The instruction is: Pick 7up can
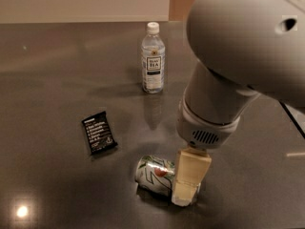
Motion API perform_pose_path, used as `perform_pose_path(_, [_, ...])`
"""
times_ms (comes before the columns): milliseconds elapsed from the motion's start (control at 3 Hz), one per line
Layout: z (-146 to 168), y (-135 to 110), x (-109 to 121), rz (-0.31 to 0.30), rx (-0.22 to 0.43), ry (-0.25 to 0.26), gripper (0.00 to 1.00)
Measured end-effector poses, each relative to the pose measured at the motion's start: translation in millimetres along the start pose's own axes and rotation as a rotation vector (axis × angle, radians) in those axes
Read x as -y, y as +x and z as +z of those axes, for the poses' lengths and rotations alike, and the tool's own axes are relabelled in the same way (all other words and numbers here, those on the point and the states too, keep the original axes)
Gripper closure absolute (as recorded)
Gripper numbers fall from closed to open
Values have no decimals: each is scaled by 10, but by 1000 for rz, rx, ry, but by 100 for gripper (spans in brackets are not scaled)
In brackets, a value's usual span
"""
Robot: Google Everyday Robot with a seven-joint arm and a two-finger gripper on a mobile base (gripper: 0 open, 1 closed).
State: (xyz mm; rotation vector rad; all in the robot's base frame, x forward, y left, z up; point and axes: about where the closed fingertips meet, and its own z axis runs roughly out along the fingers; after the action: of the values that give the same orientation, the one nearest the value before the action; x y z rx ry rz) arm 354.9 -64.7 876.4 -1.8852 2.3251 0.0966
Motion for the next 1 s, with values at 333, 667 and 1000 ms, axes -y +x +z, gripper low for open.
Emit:
perform_pose_path(333, [133,-37,-49,10,-9,-10,0])
perform_pose_path(667, [259,-55,-99,16,-13,-18,0])
perform_pose_path(1000, [346,-62,-146,20,-16,-27,18])
